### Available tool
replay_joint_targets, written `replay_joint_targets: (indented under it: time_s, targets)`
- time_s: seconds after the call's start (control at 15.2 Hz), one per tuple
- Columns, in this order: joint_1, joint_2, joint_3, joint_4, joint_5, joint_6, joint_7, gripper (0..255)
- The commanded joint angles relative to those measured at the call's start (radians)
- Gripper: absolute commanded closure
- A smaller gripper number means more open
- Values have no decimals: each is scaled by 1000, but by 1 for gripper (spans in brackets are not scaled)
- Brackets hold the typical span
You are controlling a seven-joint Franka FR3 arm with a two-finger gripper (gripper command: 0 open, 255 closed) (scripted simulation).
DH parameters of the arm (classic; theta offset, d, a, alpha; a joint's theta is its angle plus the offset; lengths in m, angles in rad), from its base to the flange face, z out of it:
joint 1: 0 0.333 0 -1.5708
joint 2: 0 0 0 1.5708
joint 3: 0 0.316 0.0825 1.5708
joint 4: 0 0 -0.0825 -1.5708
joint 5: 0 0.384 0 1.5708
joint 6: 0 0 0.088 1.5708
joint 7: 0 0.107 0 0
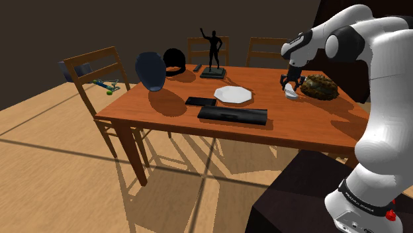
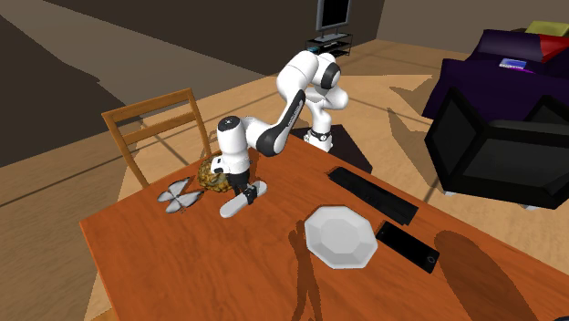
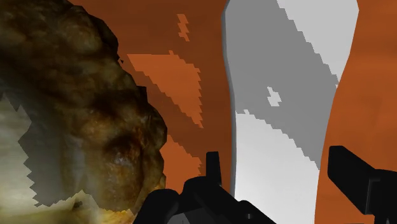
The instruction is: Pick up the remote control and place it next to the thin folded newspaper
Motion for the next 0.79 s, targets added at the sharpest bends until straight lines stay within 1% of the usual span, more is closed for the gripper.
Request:
replay_joint_targets:
  time_s: [0.0, 0.53, 0.73]
  targets:
    - [0, 0, 0, 0, 0, 0, 0, 255]
    - [0, 0, 0, 0, 0, 0, 0, 255]
    - [1, -16, -4, 16, -7, -31, 5, 255]
